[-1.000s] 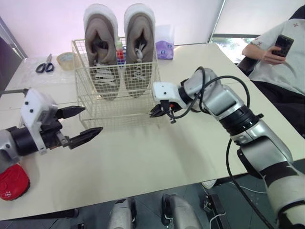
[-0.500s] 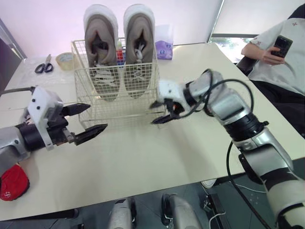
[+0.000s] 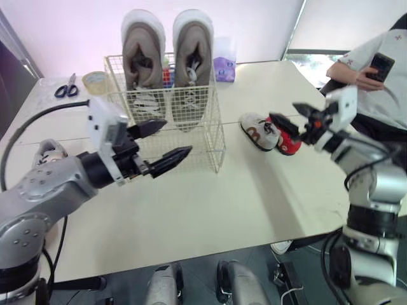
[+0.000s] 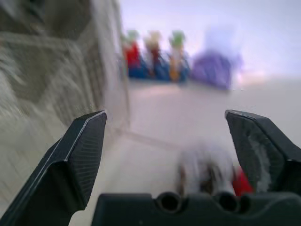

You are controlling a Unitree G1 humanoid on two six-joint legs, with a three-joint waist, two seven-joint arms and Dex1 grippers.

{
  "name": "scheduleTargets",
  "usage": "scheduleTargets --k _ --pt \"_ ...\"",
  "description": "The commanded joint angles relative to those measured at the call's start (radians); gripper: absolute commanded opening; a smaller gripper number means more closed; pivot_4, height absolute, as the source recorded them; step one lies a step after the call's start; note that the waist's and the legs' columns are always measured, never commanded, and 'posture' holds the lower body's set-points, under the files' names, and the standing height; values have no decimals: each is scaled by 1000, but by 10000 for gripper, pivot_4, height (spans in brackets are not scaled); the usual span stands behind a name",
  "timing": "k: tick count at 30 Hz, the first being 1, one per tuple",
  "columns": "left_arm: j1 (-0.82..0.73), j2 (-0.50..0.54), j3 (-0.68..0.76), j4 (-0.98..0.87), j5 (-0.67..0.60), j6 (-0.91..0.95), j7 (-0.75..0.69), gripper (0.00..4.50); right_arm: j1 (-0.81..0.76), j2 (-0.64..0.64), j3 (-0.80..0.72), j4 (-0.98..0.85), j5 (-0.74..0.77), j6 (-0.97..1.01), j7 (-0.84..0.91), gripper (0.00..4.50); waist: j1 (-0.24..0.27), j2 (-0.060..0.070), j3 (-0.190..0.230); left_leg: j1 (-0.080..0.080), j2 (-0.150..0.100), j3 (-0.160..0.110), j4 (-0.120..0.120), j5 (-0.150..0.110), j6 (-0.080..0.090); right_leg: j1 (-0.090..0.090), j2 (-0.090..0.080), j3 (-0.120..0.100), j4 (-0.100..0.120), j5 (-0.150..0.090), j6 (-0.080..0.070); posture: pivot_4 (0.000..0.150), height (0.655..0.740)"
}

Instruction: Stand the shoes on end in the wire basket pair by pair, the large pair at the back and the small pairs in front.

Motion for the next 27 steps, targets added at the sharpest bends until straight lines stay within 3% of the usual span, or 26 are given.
scheduleTargets --k 1,5,14,17,27 --pt "-10 13 -96 -121 -35 33 49 45000 111 36 -16 -133 12 -45 -75 44644 -2 0 -1 1 1 -1 0 0 0 1 3 0 0 0 1 1500 7400" --pt "77 -74 -65 -101 -79 -35 132 45000 151 72 25 -115 25 -73 -112 44644 -14 2 -1 6 2 -7 -1 0 -1 4 9 3 1 -2 0 1500 7400" --pt "222 -261 -150 -114 22 -122 256 45000 121 143 102 62 30 -192 -146 44644 -19 5 -1 12 2 -17 0 -2 -4 10 15 3 -11 2 -8 1500 7400" --pt "255 -282 -183 -131 58 -128 262 45000 104 145 120 99 37 -221 -141 44644 -20 7 0 11 3 -20 -1 -2 -4 14 17 1 -23 6 -13 1500 7400" --pt "327 -291 -227 -153 114 -140 250 45000 -69 160 169 470 2 -417 -123 44644 -16 7 -1 11 0 -16 -3 -3 -4 10 15 2 -21 6 -12 1500 7400"
